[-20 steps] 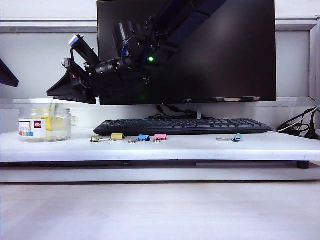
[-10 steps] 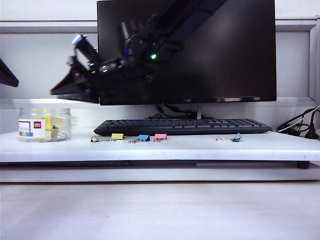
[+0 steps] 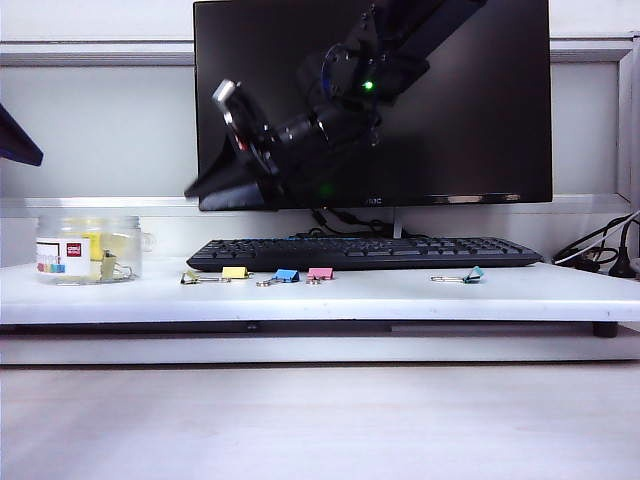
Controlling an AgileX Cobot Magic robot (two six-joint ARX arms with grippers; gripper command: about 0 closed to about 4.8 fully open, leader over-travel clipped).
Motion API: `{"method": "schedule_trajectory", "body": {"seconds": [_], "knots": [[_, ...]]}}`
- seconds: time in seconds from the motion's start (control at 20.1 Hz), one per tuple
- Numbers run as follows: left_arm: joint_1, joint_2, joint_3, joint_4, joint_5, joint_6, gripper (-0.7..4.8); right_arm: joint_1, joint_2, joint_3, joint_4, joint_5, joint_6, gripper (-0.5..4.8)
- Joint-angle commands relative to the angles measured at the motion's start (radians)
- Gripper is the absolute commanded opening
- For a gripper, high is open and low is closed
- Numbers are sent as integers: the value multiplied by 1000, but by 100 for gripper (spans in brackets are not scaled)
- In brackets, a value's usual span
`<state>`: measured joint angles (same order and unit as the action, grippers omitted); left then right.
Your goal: Pick up the clips with the largest number of clips of the same color on the table and place them in a round transparent plastic box.
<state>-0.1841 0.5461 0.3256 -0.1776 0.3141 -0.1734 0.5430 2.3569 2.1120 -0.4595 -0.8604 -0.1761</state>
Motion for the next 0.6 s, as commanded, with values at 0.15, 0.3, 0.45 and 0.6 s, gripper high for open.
{"method": "schedule_trajectory", "body": {"seconds": [0.15,0.3,0.45,0.6], "knots": [[0,0,6,11,16,0,402,4,-5,4,-41,25,-82,159],[0,0,6,10,27,-3,402,-2,-5,4,-112,112,-157,160],[0,0,6,10,26,-19,402,-12,-6,4,-158,205,-183,165],[0,1,6,10,26,-29,401,-14,-6,4,-161,365,-131,211]]}}
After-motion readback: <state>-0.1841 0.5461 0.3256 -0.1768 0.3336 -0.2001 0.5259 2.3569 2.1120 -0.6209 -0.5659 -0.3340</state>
